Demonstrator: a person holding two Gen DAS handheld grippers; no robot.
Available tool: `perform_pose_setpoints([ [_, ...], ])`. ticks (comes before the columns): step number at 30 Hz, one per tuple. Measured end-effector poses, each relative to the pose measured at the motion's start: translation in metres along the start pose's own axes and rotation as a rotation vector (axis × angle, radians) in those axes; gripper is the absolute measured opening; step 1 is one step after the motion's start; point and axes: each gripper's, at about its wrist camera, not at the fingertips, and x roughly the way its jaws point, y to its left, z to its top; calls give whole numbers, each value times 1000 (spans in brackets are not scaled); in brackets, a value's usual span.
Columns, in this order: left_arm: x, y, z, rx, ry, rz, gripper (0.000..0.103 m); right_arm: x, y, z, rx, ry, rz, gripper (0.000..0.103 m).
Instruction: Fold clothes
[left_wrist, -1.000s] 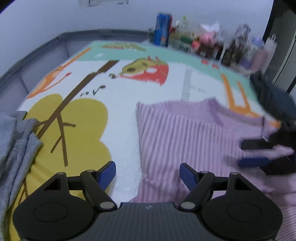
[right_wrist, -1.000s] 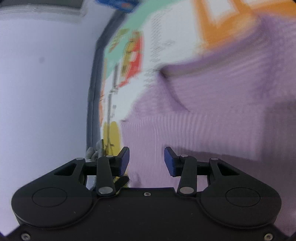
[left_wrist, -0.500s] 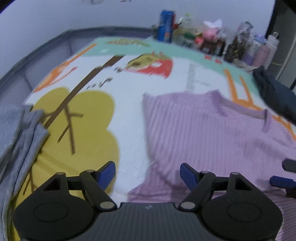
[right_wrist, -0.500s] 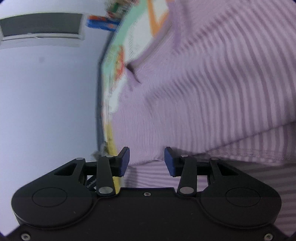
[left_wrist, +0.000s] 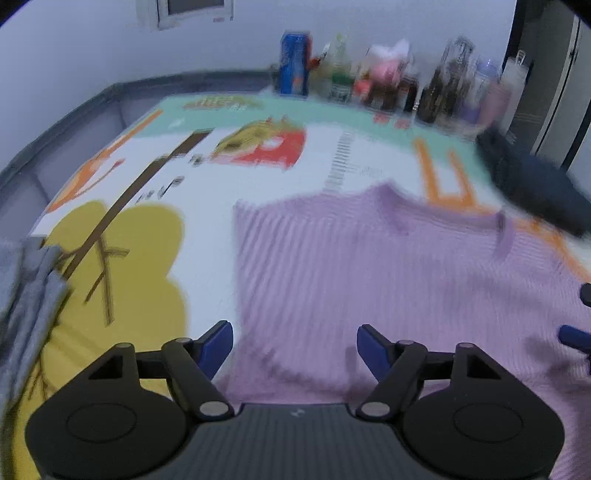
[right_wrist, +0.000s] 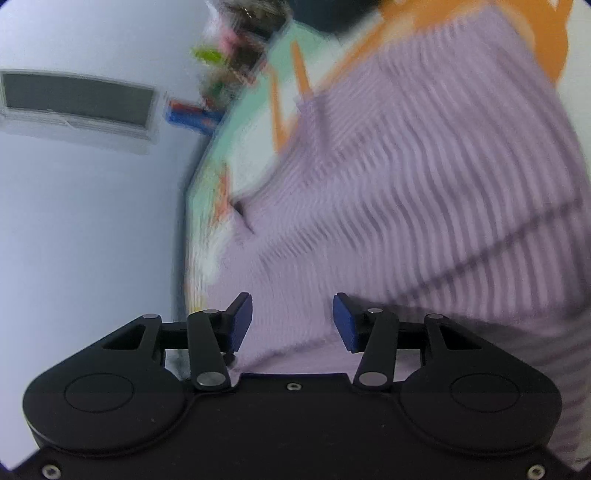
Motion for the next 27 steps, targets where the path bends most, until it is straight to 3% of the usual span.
perform_pose_setpoints([
  [3,10,-30,17,-7,-34,-56,77,5,2,11,42,-57,66,47],
  [8,42,-70,25,52,-14,14,76,43,0,11,149,-114,157,47],
  [15,57,-68,15,70,32,52,76,89,-12,2,219,-94,117,47],
  [18,57,-64,11,67,22,53,81,82,-19,8,230,-151,129,47],
  [27,57,-55,7,68,16,51,86,9,-50,37,228,-377,-8,36],
])
